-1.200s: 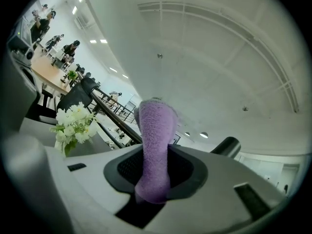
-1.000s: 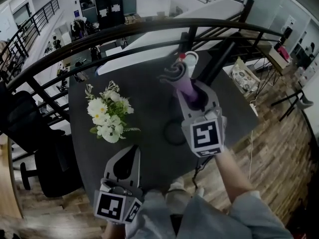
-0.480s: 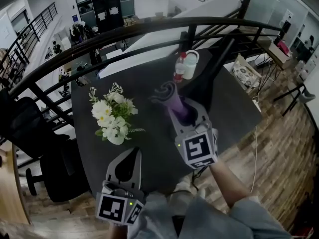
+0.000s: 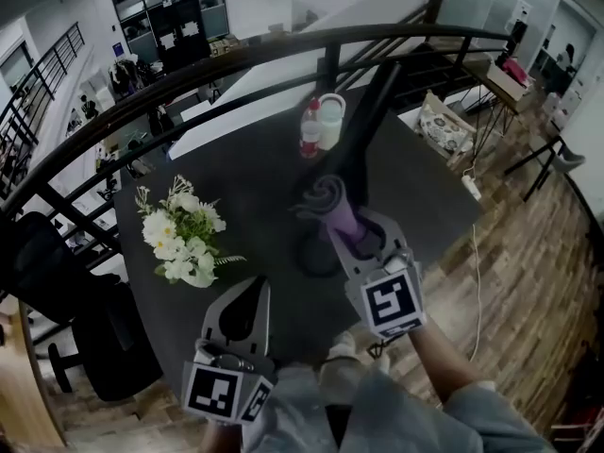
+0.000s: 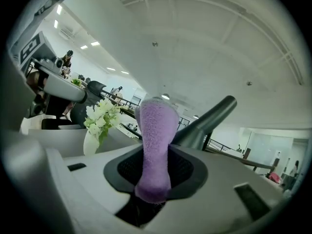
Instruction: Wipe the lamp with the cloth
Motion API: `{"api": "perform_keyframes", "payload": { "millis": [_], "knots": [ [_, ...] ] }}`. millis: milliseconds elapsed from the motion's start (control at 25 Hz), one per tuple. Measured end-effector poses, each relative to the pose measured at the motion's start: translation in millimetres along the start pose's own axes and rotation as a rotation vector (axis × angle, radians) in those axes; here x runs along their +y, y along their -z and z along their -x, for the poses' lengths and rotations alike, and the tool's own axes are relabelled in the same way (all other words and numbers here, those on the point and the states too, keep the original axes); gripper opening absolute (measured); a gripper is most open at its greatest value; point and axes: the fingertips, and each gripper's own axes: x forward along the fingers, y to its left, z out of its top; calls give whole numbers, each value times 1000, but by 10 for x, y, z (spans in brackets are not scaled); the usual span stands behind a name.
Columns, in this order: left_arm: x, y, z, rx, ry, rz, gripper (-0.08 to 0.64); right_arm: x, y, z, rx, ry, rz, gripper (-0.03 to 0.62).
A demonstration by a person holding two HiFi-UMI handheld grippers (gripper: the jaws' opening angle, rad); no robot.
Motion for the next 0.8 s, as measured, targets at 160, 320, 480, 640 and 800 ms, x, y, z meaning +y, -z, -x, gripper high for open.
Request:
{"api": "perform_keyframes", "payload": {
  "millis": [160,320,480,640,800],
  "knots": [
    [-104,-4,-171,0,7,-1,5,-379,207,134,20,52,-33,117],
    [-209,-13,-326,3,2,-8,5,-821,353,162,22,116,-64,116],
    [-271,-25,-441,-3,-32,-15,5,-1234,394,113,-7,153,-81,116],
    [-300,-22,-520,-6,-93,-6,5,-1494,265,-15,-66,141,-64,116],
    [-312,-18,-543,-8,-163,-6,5,-1584,106,-195,-124,102,12,116]
  ]
}}
